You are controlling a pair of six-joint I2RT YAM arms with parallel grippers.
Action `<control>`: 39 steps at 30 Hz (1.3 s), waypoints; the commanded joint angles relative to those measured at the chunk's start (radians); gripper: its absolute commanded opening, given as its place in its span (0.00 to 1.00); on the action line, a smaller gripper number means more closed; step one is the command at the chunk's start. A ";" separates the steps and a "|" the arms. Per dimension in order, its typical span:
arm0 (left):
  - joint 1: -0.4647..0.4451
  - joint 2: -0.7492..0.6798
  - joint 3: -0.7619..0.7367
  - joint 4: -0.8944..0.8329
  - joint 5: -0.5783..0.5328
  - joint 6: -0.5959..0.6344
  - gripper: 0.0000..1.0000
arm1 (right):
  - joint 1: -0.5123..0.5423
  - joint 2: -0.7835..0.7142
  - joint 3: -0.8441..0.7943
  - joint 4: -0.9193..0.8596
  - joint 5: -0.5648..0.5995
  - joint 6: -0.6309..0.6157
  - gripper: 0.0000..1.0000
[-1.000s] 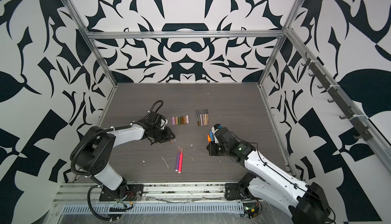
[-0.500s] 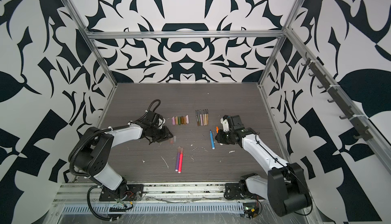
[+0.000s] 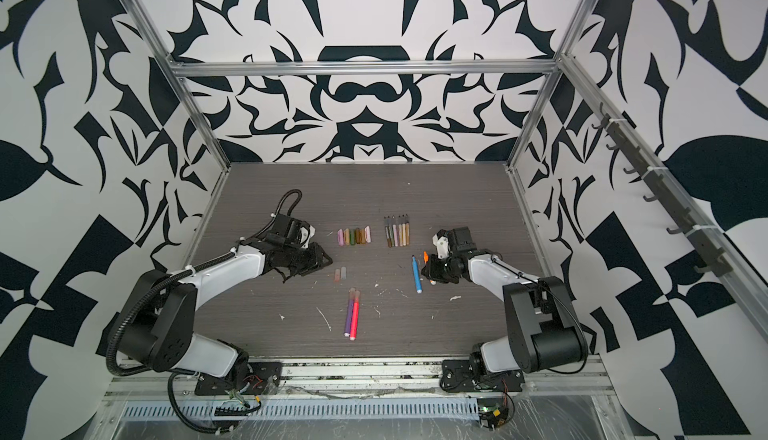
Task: Open the pen caps
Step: 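Lower the orange marker beside the blue marker and open the right gripper, then move the right gripper over the pink felt marker and close on it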
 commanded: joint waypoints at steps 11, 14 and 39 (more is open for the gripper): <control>0.005 -0.047 0.011 -0.036 0.024 0.007 0.38 | -0.005 -0.042 -0.022 0.002 -0.012 0.049 0.26; 0.004 -0.059 0.003 -0.037 0.022 0.005 0.38 | -0.005 -0.044 -0.022 0.002 -0.010 0.048 0.33; 0.004 -0.085 -0.017 -0.043 0.013 -0.006 0.39 | -0.004 0.017 -0.014 0.023 -0.109 0.027 0.22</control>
